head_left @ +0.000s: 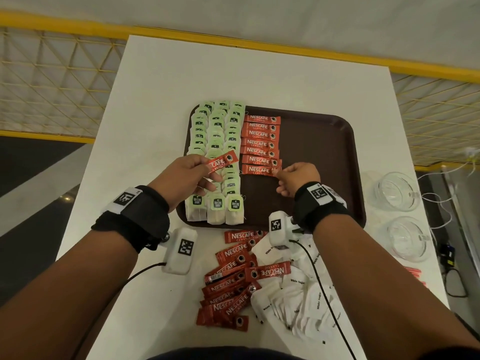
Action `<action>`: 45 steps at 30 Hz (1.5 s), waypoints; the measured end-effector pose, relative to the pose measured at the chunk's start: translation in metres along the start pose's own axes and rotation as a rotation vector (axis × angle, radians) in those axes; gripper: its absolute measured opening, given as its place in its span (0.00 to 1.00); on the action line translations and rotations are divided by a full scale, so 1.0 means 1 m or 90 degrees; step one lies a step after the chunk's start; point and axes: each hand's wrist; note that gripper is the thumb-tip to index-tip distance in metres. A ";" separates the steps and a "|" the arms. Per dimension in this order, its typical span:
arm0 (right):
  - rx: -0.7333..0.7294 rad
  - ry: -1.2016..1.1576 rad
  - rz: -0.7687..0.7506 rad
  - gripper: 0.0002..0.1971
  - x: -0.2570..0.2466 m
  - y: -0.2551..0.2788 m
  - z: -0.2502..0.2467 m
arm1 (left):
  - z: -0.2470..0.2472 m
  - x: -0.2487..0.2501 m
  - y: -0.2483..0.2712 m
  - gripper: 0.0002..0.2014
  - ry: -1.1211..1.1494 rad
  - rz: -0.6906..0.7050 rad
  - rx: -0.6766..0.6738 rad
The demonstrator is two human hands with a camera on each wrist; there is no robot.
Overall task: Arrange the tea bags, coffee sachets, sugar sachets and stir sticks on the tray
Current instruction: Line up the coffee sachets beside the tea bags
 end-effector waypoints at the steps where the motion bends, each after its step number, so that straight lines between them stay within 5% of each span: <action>1: 0.001 0.012 0.004 0.11 -0.002 -0.001 0.000 | -0.002 -0.001 0.000 0.08 0.000 0.001 0.003; 7: 0.059 0.151 -0.037 0.17 -0.003 -0.006 0.002 | -0.010 -0.004 0.002 0.09 0.000 -0.004 0.014; 18: 0.082 0.157 -0.092 0.14 -0.014 0.015 -0.001 | -0.005 -0.003 0.005 0.09 -0.017 -0.017 -0.021; 24: -0.176 -0.034 -0.250 0.07 -0.019 0.055 -0.002 | 0.014 -0.001 0.005 0.10 -0.067 -0.019 -0.079; 26: -0.198 -0.061 -0.261 0.07 -0.016 0.059 -0.004 | 0.020 0.000 0.005 0.10 -0.086 -0.014 -0.093; 38: -0.186 -0.321 -0.140 0.04 0.022 0.052 -0.037 | 0.029 -0.005 0.008 0.07 -0.169 0.079 -0.078; 45: -0.072 -0.251 -0.027 0.08 0.031 0.033 -0.029 | 0.025 -0.006 0.017 0.08 -0.204 0.077 -0.027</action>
Point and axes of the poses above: each hand's wrist, its own y-axis away from the middle knuckle, its own z-axis out of the palm, x = y × z, and after that the axes turned 11 degrees about y, right-handed
